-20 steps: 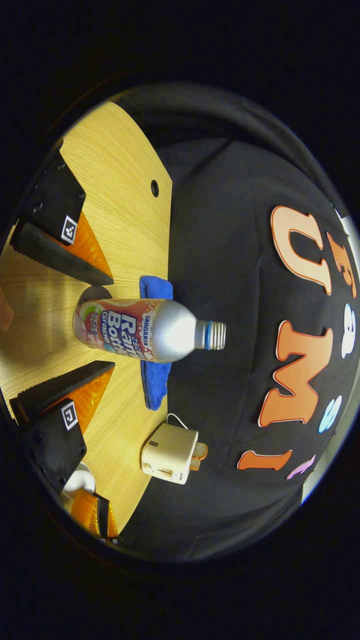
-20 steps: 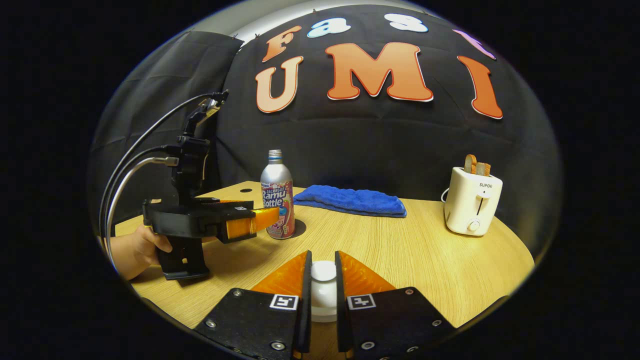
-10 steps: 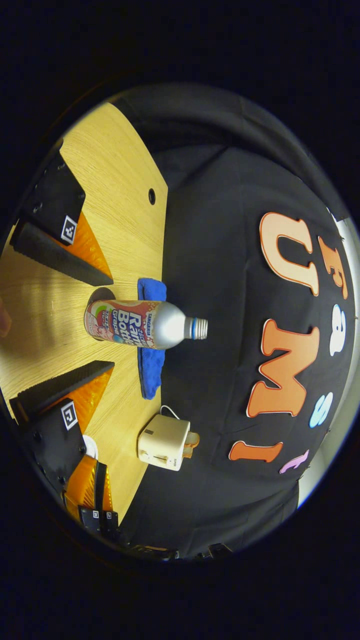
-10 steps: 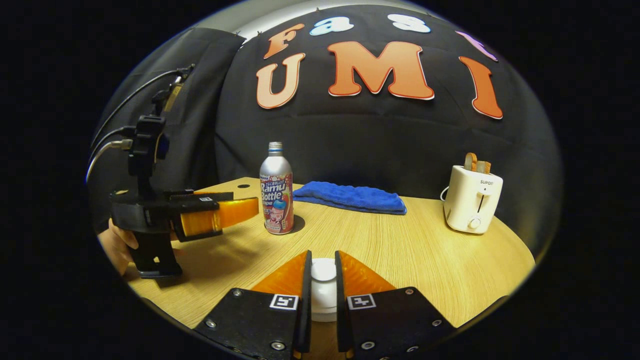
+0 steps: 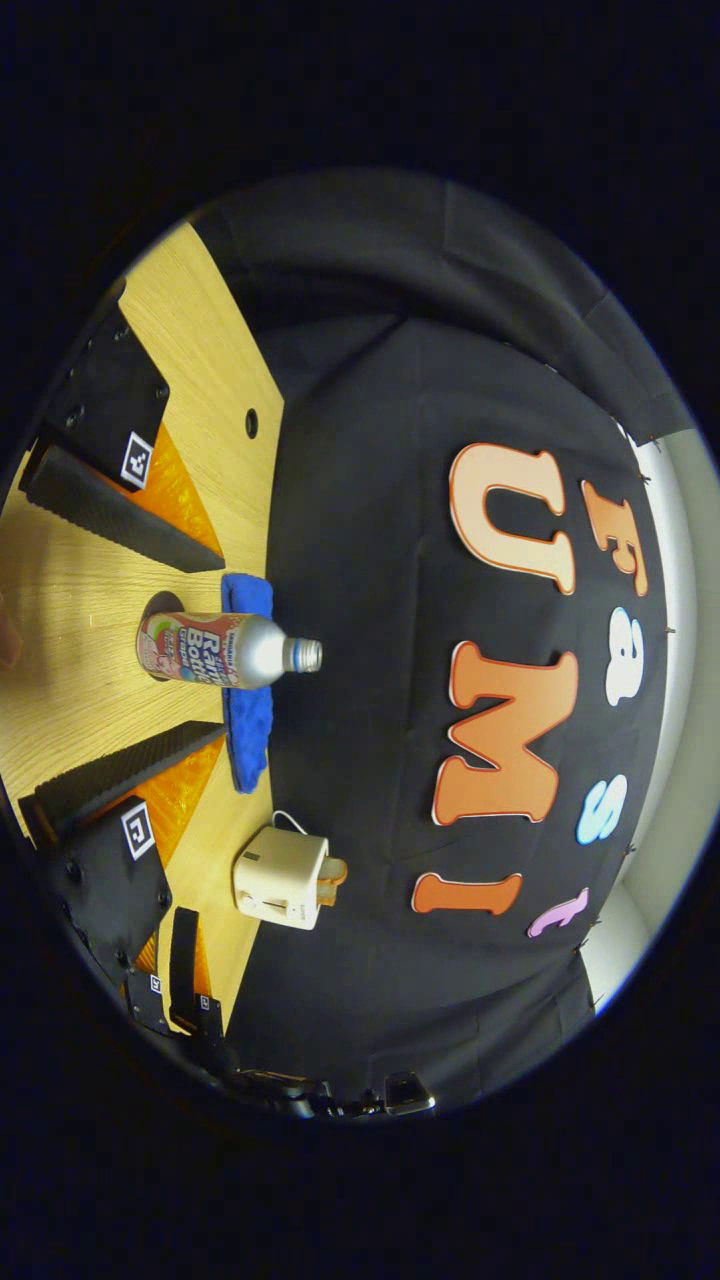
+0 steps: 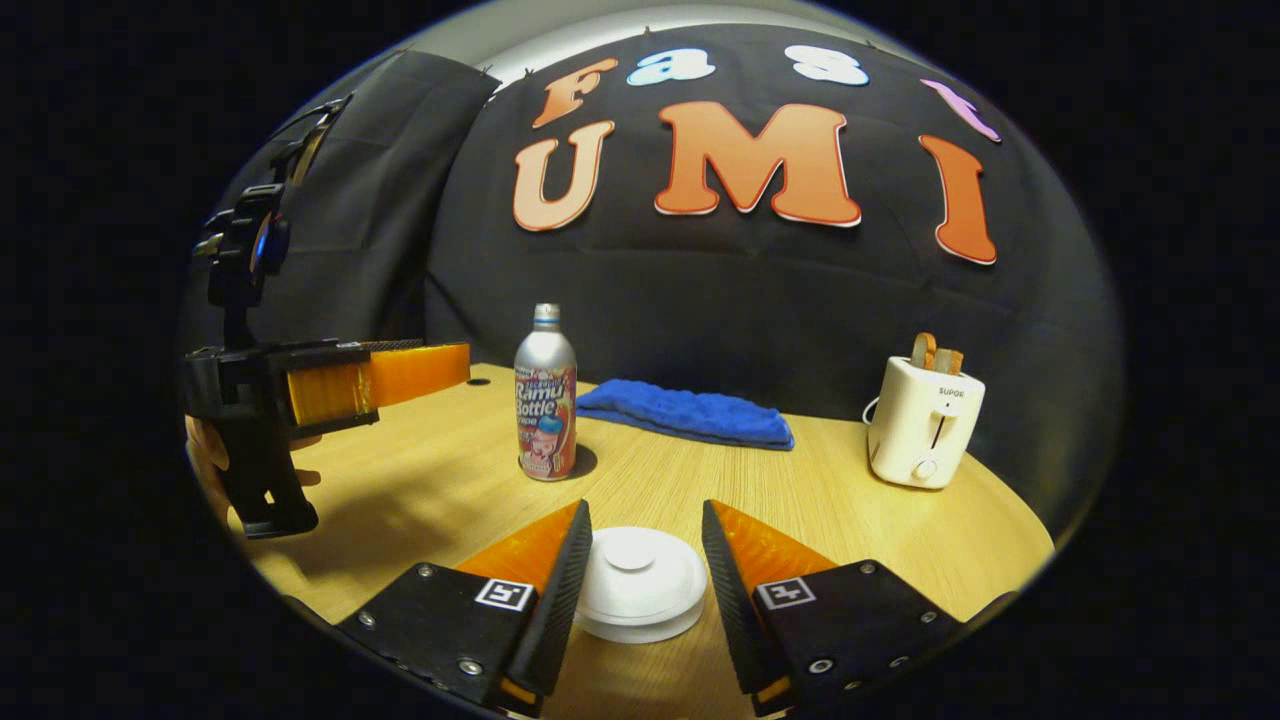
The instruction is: Open the teacup lid with one hand, grasp the water bottle and pour water into the teacup with the other hand; after pouring, place the water bottle on the coaster and then close the teacup lid.
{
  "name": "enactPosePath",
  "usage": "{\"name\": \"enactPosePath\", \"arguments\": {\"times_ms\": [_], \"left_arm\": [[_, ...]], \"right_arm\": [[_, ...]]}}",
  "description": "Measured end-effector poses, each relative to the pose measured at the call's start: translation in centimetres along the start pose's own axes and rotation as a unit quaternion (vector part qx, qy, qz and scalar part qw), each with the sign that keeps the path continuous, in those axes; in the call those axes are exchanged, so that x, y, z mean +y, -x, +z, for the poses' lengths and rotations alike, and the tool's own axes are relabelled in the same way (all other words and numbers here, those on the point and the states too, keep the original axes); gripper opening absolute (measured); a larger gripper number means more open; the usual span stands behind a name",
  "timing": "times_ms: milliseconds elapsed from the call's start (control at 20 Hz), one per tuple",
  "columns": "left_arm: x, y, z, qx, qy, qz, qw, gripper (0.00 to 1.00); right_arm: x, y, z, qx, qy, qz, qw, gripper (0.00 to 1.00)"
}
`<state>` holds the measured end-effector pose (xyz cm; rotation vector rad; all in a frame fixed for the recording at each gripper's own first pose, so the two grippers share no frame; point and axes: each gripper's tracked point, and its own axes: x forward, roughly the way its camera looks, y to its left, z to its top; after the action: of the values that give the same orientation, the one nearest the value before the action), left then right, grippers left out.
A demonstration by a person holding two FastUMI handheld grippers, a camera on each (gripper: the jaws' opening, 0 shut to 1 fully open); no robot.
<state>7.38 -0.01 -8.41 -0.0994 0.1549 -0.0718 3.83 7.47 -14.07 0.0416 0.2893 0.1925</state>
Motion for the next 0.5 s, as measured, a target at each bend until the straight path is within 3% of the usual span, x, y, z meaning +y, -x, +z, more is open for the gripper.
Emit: {"name": "enactPosePath", "arguments": {"times_ms": [250,350,500], "left_arm": [[-0.3,2.0,3.1,-0.023,-0.013,0.014,1.0,0.97],[-0.4,2.8,4.6,-0.036,-0.025,0.024,0.999,0.94],[0.2,4.7,7.9,-0.062,-0.036,0.037,0.997,1.0]], "right_arm": [[-2.5,2.4,5.4,-0.069,-0.009,-0.025,0.997,0.8],[-3.8,3.7,7.7,-0.101,-0.008,-0.036,0.994,0.83],[-6.2,5.2,10.3,-0.131,0.0,-0.071,0.989,0.83]]}}
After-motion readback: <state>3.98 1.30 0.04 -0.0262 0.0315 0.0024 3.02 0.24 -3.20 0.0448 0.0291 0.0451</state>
